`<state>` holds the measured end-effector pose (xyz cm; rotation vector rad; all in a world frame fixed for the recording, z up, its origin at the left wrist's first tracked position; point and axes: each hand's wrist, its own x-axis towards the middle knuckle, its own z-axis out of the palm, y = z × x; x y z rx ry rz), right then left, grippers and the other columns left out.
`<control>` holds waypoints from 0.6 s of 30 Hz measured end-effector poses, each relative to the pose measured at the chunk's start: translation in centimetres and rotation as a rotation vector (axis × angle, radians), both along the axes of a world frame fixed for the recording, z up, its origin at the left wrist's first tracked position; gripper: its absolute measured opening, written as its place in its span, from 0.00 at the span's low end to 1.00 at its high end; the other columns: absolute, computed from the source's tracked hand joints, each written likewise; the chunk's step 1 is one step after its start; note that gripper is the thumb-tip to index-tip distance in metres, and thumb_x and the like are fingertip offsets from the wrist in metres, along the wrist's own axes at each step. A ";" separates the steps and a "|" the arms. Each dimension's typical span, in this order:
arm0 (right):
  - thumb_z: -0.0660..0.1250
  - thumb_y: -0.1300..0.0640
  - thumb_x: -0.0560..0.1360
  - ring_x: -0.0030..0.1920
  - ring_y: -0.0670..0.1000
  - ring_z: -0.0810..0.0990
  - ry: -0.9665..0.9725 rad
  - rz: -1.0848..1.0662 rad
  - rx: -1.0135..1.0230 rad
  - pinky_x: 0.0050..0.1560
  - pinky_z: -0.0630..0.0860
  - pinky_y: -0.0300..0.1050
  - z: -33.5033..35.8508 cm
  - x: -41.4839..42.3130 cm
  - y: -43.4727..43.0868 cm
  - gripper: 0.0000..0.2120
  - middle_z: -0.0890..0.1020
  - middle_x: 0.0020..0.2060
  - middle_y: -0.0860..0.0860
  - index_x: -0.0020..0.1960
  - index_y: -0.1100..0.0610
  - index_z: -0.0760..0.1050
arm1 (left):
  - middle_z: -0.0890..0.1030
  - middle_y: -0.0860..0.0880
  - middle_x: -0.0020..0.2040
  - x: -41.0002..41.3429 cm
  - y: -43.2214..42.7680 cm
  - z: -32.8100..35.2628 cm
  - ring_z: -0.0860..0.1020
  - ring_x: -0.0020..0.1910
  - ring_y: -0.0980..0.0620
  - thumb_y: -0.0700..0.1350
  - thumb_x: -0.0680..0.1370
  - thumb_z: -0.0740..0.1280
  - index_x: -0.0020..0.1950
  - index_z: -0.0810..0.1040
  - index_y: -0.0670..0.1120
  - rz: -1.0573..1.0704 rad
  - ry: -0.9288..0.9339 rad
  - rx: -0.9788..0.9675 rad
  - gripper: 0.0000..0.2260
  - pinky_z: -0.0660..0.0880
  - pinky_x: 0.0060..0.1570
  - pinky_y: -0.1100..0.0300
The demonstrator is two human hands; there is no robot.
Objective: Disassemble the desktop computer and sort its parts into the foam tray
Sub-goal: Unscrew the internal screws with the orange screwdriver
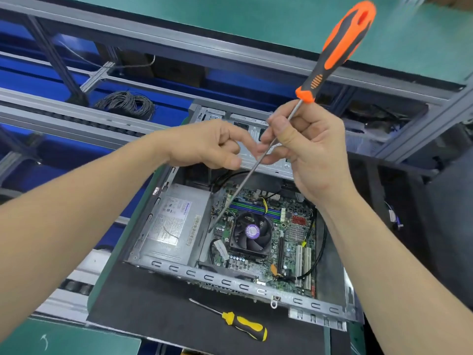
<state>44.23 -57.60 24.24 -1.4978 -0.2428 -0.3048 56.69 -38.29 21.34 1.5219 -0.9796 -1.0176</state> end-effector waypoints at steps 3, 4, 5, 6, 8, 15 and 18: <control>0.68 0.64 0.82 0.36 0.57 0.86 0.068 0.094 -0.012 0.34 0.84 0.51 -1.0 -0.2 1.3 0.02 0.85 0.37 0.54 0.51 0.59 0.79 | 0.62 0.38 0.30 -0.2 0.0 0.1 0.61 0.29 0.41 0.34 0.68 0.65 0.54 0.83 0.53 -0.050 0.053 -0.025 0.20 0.52 0.30 0.54; 0.68 0.64 0.81 0.36 0.57 0.86 0.090 0.118 -0.028 0.34 0.84 0.51 -1.5 -0.3 1.8 0.02 0.85 0.37 0.54 0.51 0.59 0.79 | 0.65 0.34 0.31 -0.5 0.0 0.2 0.63 0.29 0.37 0.33 0.67 0.64 0.47 0.83 0.55 -0.079 0.002 -0.008 0.19 0.53 0.30 0.53; 0.68 0.64 0.81 0.36 0.56 0.86 0.113 0.141 -0.044 0.34 0.85 0.51 -1.9 -0.4 2.2 0.03 0.85 0.37 0.54 0.51 0.58 0.79 | 0.69 0.33 0.32 -0.8 0.0 0.2 0.66 0.30 0.34 0.33 0.65 0.65 0.41 0.82 0.55 -0.098 -0.051 0.024 0.17 0.57 0.30 0.55; 0.69 0.64 0.80 0.36 0.56 0.86 0.136 0.161 -0.054 0.33 0.85 0.51 -2.4 -0.6 2.6 0.03 0.85 0.37 0.54 0.50 0.57 0.80 | 0.76 0.38 0.33 -0.9 0.1 0.2 0.72 0.32 0.37 0.34 0.63 0.69 0.38 0.80 0.56 -0.110 -0.096 0.053 0.16 0.65 0.31 0.59; 0.69 0.64 0.79 0.36 0.56 0.86 0.181 0.195 -0.066 0.34 0.84 0.49 -3.2 -0.9 3.0 0.03 0.85 0.36 0.55 0.49 0.57 0.80 | 0.83 0.51 0.36 -0.7 0.7 0.1 0.82 0.36 0.50 0.36 0.62 0.77 0.37 0.80 0.56 -0.180 -0.124 0.077 0.16 0.76 0.39 0.65; 0.70 0.63 0.79 0.40 0.56 0.87 0.308 0.191 -0.083 0.39 0.84 0.55 -5.8 -1.9 4.1 0.04 0.84 0.38 0.59 0.47 0.56 0.81 | 0.60 0.55 0.27 -0.8 2.5 -1.5 0.56 0.25 0.52 0.41 0.77 0.72 0.68 0.79 0.48 0.169 -0.027 -0.142 0.20 0.60 0.29 0.61; 0.71 0.64 0.79 0.40 0.56 0.87 0.320 0.167 -0.092 0.39 0.85 0.54 -6.4 -2.1 4.3 0.06 0.85 0.38 0.57 0.47 0.54 0.81 | 0.61 0.56 0.26 -1.9 1.4 -1.9 0.55 0.24 0.53 0.53 0.77 0.67 0.62 0.82 0.44 0.235 0.105 -0.323 0.19 0.56 0.29 0.61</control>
